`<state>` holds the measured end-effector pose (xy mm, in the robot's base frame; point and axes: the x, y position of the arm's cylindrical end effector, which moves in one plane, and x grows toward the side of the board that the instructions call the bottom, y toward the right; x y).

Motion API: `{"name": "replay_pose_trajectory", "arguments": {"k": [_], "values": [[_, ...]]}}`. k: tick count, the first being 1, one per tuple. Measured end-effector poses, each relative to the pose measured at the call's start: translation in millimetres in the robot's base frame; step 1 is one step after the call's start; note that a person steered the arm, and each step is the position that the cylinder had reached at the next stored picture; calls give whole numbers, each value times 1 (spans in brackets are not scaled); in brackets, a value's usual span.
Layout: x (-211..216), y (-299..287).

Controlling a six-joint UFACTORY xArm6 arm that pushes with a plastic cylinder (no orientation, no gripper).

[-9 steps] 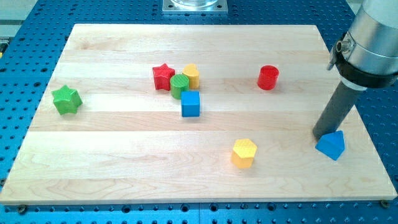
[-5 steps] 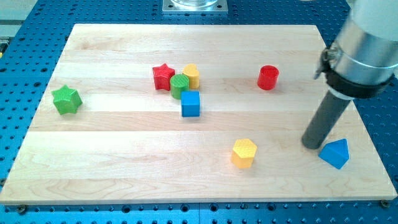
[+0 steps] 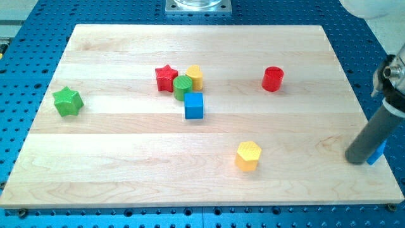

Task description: Move the triangle to the bottom right of the board

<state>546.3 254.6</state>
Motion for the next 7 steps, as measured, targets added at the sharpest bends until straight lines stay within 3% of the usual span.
{"name": "replay_pose_trajectory", "arguments": {"k": [2,3,5,7], "values": [[-106,13],[-98,58],[-19,63],[-14,40]]}}
